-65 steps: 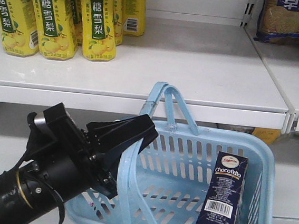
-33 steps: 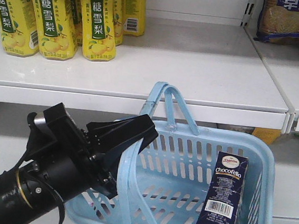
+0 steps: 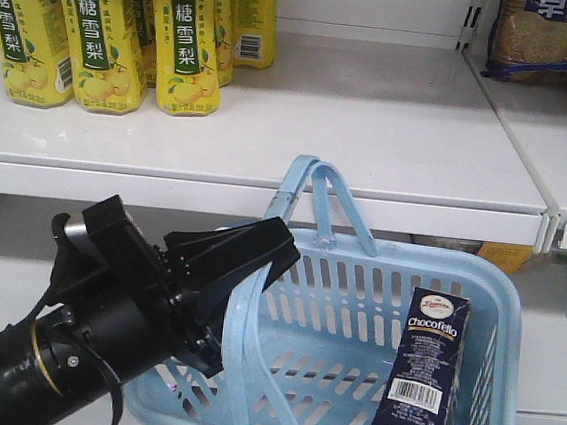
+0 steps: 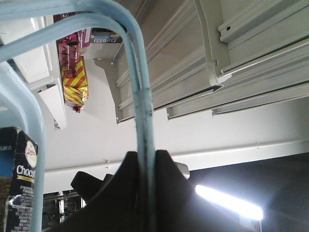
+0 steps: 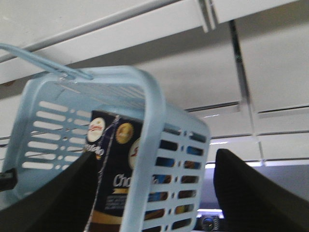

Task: Left arm holds basket, right arm returns cookies
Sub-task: 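Lower the open right gripper into the basket over the cookie box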

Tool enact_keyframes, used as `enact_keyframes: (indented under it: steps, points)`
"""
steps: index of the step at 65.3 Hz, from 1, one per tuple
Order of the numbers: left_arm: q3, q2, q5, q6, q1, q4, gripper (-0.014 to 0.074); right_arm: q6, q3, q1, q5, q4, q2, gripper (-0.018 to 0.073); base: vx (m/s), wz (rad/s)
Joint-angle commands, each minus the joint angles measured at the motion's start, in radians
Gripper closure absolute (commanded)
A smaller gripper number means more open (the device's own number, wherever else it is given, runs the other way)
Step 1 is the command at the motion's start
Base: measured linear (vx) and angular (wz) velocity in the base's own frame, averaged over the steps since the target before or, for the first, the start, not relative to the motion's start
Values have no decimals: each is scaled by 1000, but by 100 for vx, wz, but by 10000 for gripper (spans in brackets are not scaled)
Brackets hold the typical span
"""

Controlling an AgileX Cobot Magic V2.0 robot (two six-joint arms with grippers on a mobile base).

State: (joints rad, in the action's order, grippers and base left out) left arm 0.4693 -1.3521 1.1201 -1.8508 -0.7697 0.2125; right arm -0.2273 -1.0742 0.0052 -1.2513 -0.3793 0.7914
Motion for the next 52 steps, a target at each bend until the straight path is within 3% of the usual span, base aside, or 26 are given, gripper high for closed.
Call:
enact_keyframes:
  steps: [1, 19, 32, 45, 52]
  points:
    - [33, 31, 95, 41, 14, -152, 596, -2, -49, -5, 2, -98, 36, 80, 0, 0]
    - [33, 31, 95, 41, 14, -152, 596, -22, -218, -4, -31, -165, 154, 80, 0, 0]
    - [33, 31, 95, 41, 14, -152, 596, -22, -233, -3, -31, -238, 222, 80, 0, 0]
    - [33, 31, 95, 41, 14, -152, 596, -17, -233, -1, -31, -236, 240, 80, 0, 0]
    - [33, 31, 95, 41, 14, -152, 596, -10, -233, 66, -31, -191, 255, 80, 0, 0]
